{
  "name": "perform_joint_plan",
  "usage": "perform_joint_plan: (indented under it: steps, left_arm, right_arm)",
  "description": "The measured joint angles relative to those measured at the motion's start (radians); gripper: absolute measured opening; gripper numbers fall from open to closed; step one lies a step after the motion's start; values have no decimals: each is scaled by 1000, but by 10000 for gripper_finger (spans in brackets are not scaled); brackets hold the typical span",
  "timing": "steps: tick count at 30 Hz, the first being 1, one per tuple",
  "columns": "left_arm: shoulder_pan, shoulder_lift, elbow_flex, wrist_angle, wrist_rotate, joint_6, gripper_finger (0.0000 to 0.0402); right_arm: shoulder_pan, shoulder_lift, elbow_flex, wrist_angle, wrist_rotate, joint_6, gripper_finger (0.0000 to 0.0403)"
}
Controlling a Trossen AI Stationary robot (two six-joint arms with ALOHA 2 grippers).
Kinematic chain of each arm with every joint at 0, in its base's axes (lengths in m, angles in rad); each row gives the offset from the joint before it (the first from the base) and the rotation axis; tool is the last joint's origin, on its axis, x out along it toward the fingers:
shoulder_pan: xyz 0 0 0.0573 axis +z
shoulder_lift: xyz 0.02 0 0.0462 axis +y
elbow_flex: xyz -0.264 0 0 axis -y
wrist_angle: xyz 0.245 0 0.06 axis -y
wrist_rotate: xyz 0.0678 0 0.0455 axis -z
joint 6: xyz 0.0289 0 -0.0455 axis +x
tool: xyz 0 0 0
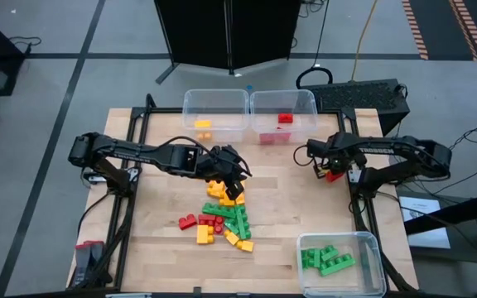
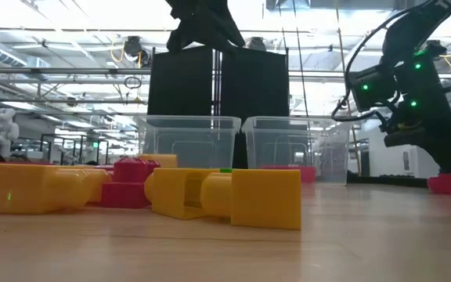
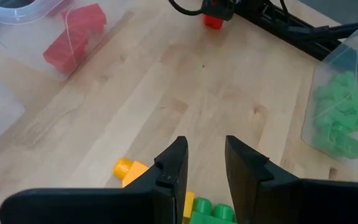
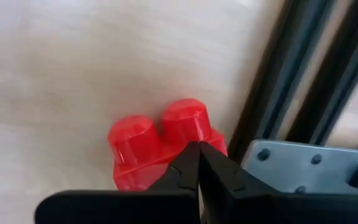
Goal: Sort blocks
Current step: Put the red game piece into the top right transparent bin
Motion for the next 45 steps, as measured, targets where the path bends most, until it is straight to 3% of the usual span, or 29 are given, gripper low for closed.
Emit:
perform_joint_plan:
  steps: [8,15,18,22,24,30,39,45]
  left_arm:
    - [1,0,0,1,3,0,81]
    - [1,0,0,1,3,-19,81]
    - [1,0,0,1,3,-21,81]
    - [1,0,0,1,3,-23,81]
    - [1,0,0,0,3,-23,81]
    - [1,0,0,1,3,-23,81]
    - [1,0,0,1,2,-23,81]
    - [1,0,0,1,3,-24,81]
  right_arm:
    - [22,2,116,98,-68,-71,0]
    - [79,2,181,399,-289,-204,0]
    - [105,1,244,335,-149,-175,0]
    - [108,1,296,92,92,-120,0]
    - [95,2,291,-22,141,-83,0]
    - [70,2,193,-53,135,-12,0]
    - [68,2,44,125,62,30,0]
    - [82,2,20,307,-61,0,0]
